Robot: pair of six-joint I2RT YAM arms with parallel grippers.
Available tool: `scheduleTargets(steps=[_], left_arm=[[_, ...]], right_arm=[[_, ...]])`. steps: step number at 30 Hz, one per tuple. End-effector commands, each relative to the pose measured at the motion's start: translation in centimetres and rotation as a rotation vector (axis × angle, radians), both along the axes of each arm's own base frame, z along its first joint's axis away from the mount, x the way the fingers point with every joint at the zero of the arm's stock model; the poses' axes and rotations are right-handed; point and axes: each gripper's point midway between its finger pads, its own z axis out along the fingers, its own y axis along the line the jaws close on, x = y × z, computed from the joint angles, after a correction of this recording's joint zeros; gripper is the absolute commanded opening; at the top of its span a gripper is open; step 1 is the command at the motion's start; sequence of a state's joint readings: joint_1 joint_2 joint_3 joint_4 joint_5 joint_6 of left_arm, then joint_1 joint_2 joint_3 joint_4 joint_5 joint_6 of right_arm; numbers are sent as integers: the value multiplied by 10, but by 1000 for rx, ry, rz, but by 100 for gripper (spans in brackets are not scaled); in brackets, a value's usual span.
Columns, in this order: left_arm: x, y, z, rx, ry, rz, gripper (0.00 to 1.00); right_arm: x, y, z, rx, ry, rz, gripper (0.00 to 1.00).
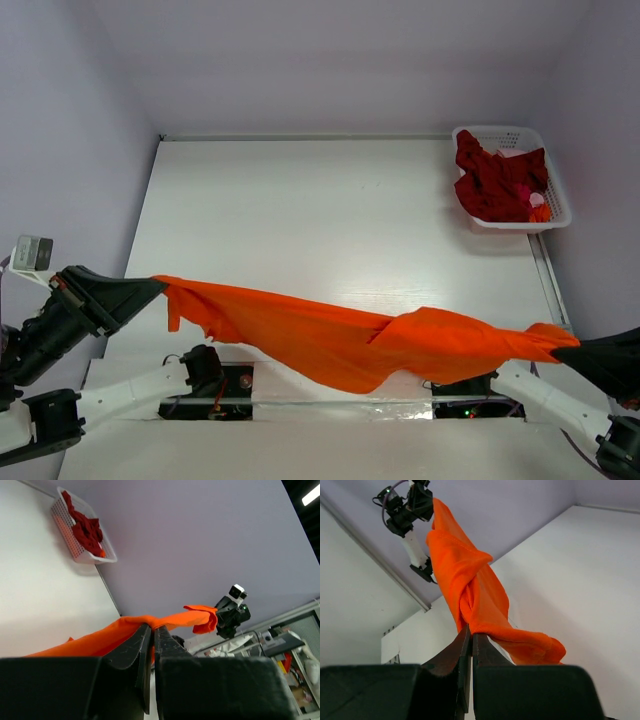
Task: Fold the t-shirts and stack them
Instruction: Flatten the tshirt out
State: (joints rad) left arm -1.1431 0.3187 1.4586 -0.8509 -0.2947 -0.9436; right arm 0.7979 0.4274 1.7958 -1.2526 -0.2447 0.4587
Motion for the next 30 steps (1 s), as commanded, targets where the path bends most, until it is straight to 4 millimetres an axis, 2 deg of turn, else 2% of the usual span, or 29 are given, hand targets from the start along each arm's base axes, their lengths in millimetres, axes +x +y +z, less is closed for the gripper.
scheduleTargets(steps=[1,3,5,8,11,15,16,17,19,23,24,27,30], left_arm=[[-10,15,8,-63,-38,-8,0],[-18,22,15,-101,-47,-33,0],[-28,30,27,-144,-63,-55,0],[-37,35,41,-164,-83,-83,0],[-38,33,47,-145,-91,-70,0],[-19,31,42,-107,-54,18,0],[-11,26,38,-80,-29,44,0],[0,29,34,-67,-2,107,0],[15,24,21,-7,44,168,0],[47,21,2,62,112,302,0],[53,17,-1,74,122,315,0],[71,12,-14,112,162,372,0],[84,6,-23,157,189,430,0]], right_arm=[[-19,-16,0,48,-39,15,0],[-28,-24,-4,64,-23,19,0],[-40,-35,2,94,-30,23,0],[-47,-40,10,109,-38,34,0],[-47,-35,17,112,-61,58,0],[-16,-10,15,62,-45,27,0],[-1,1,7,28,-16,6,0],[11,10,10,21,-19,-4,0],[35,28,3,-13,9,-32,0],[85,62,5,-57,10,-98,0],[103,74,1,-86,32,-123,0],[138,99,-7,-138,49,-166,0],[166,112,-14,-173,66,-224,0]])
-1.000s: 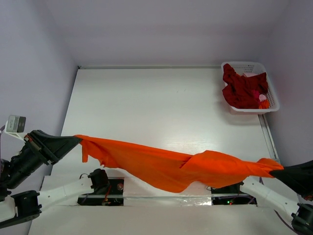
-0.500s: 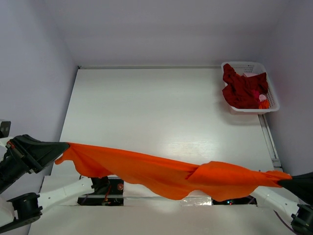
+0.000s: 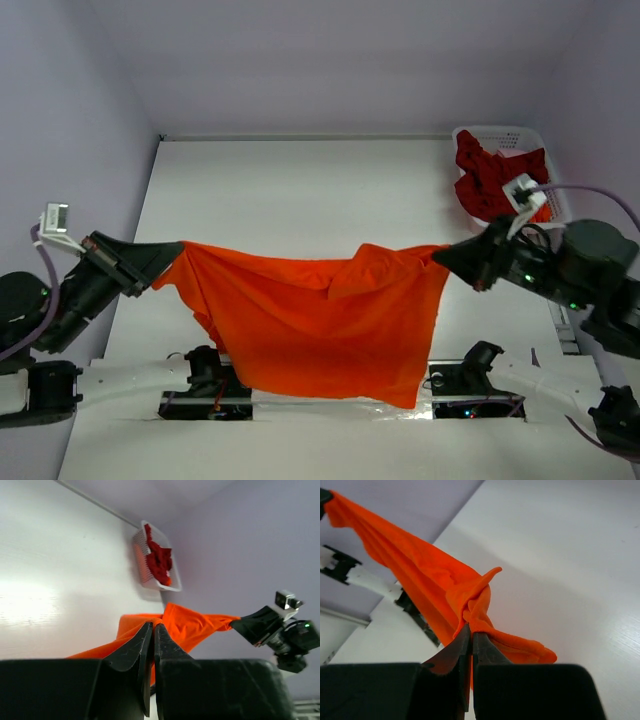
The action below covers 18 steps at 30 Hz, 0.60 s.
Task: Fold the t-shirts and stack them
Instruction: Flatten the tshirt out
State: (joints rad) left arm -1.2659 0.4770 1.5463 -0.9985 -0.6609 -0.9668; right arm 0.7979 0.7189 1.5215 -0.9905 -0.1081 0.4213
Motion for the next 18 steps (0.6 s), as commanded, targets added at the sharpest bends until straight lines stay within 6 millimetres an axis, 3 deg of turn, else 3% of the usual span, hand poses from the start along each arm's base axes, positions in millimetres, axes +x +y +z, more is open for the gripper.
scheduleTargets(steps=[1,6,11,14,18], left_arm=[[31,3,-5,-10,65,203,0],[36,6,-19,45,92,255,0],[40,1,-39,77,113,284,0],[41,-1,-45,79,119,292,0],[37,-10,-35,52,101,233,0]], right_arm=[[41,14,22,23,-102,-96,0],[72,29,-11,-54,-2,-174,0],[83,42,-66,-93,136,-206,0],[83,40,-77,-93,157,-222,0],[66,23,-58,-50,120,-218,0]])
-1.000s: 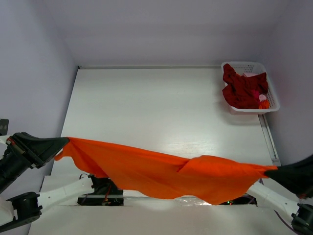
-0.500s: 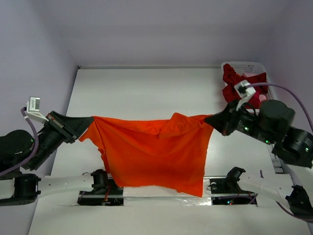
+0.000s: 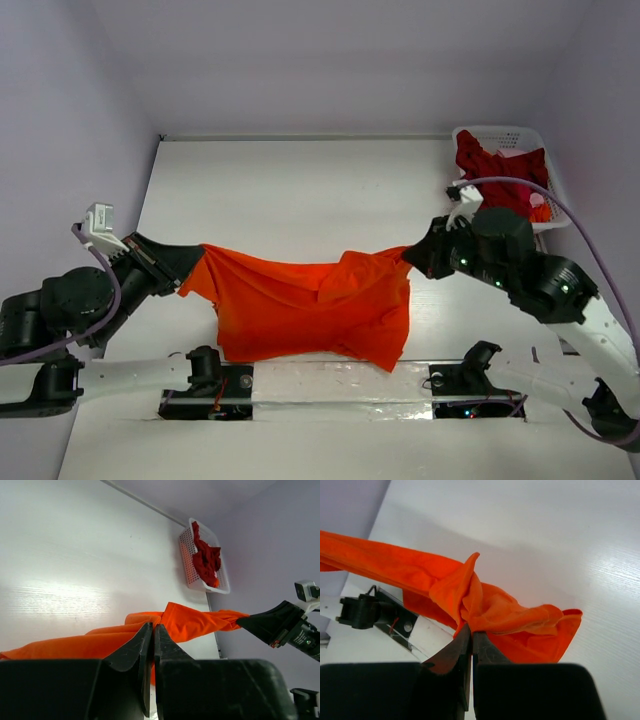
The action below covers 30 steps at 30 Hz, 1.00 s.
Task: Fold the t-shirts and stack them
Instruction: Flatten the tshirt out
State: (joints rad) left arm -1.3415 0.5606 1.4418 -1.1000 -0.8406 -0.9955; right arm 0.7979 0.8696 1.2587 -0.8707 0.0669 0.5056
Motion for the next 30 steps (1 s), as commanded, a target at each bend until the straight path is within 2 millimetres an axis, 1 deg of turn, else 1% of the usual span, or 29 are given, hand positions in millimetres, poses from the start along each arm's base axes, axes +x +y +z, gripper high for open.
scheduleTargets(steps=[1,2,3,4,5,6,7,8,9,10,12,14,15,17,18,19,21,23,24,25,26,27,29,30], left_arm=[[9,12,24,-222,8,116,0],[6,11,27,-234,0,90,0],[1,4,35,-250,-21,30,0],[-4,9,42,-289,-38,-2,0],[-8,10,48,-311,-55,-38,0],[-17,15,60,-360,-79,-99,0],[-22,17,66,-381,-91,-130,0],[-32,15,70,-396,-98,-196,0],[-37,19,74,-409,-106,-226,0],[-42,23,73,-414,-105,-249,0],[-54,26,68,-415,-82,-313,0],[-64,39,65,-460,-73,-343,0],[-74,50,63,-494,-72,-381,0],[-84,61,63,-565,-57,-417,0],[-92,70,64,-613,-61,-453,0],[-94,74,64,-639,-54,-458,0],[-101,80,67,-701,-32,-485,0],[-105,78,72,-716,-29,-510,0],[-109,71,81,-713,-37,-542,0],[-111,67,86,-709,-46,-560,0],[-113,63,90,-699,-52,-579,0],[-116,54,97,-671,-76,-598,0],[-119,46,99,-637,-96,-622,0],[-119,41,99,-626,-99,-630,0]], right_arm=[[-14,-20,58,150,-144,-26,0],[-20,-28,58,136,-140,-30,0],[-27,-37,72,150,-174,-32,0],[-33,-47,81,156,-199,-39,0],[-41,-56,80,130,-198,-36,0],[-47,-64,86,134,-211,-37,0],[-57,-73,105,166,-247,-30,0],[-68,-82,108,162,-253,-15,0],[-77,-87,114,174,-265,3,0],[-90,-95,129,209,-295,27,0],[-110,-111,129,219,-302,39,0],[-127,-125,129,242,-299,46,0],[-139,-134,130,281,-305,52,0],[-159,-139,125,316,-288,102,0],[-170,-145,123,352,-284,111,0],[-177,-145,120,365,-270,128,0],[-182,-144,109,367,-224,141,0],[-186,-139,103,366,-202,174,0],[-186,-133,101,364,-192,200,0],[-191,-128,104,374,-195,240,0],[-191,-125,111,392,-215,257,0],[-193,-123,116,395,-234,279,0],[-200,-119,129,423,-269,336,0],[-202,-118,132,431,-283,355,0]])
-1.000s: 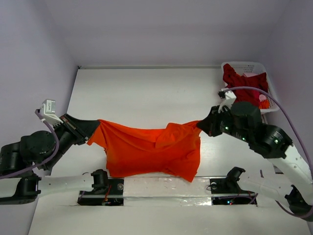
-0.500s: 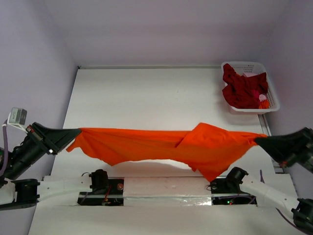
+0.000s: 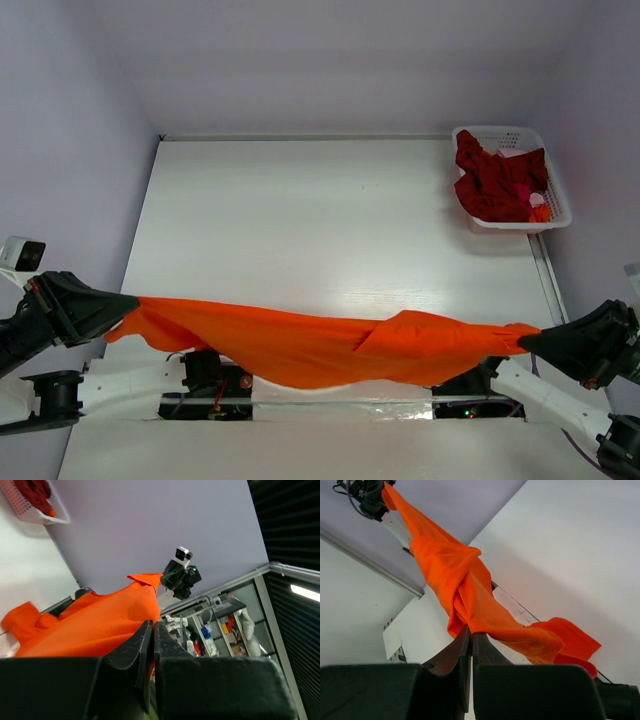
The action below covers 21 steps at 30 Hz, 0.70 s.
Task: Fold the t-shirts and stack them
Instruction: Flatten the tshirt out
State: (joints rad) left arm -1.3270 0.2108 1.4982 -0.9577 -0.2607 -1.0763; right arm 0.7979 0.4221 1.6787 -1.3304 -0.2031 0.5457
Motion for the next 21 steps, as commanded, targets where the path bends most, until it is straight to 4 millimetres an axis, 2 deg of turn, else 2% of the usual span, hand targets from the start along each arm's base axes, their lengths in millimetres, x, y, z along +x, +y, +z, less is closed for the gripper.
scheduleTargets(steps=[1,3,6,8,9,10,11,13,15,16,18,19,21], left_arm=[[-9,-13,32,-51,-81,-47,0],[-6,-16,26,-50,-66,-40,0],[7,1,16,-74,6,44,0],[18,4,12,-60,59,96,0],[28,12,7,-38,82,157,0],[36,7,5,-1,94,195,0],[48,11,3,15,108,272,0],[62,3,-3,75,124,315,0],[81,4,-8,100,152,409,0],[87,-3,-10,121,159,411,0],[104,2,-16,140,180,500,0],[109,-1,-17,135,205,515,0],[120,-4,-24,153,217,560,0]], right_arm=[[-17,9,30,77,-106,117,0],[-19,6,31,88,-116,114,0],[-1,9,18,34,-73,51,0],[16,15,13,9,-54,1,0],[27,21,6,-18,-36,-18,0],[43,26,4,-43,-21,-64,0],[53,31,9,-35,-30,-83,0],[78,47,-1,-80,-2,-116,0],[103,57,-1,-94,-6,-181,0],[119,69,-11,-136,23,-193,0],[146,76,-12,-152,19,-279,0],[160,79,-19,-176,30,-322,0],[185,95,-25,-195,57,-363,0]])
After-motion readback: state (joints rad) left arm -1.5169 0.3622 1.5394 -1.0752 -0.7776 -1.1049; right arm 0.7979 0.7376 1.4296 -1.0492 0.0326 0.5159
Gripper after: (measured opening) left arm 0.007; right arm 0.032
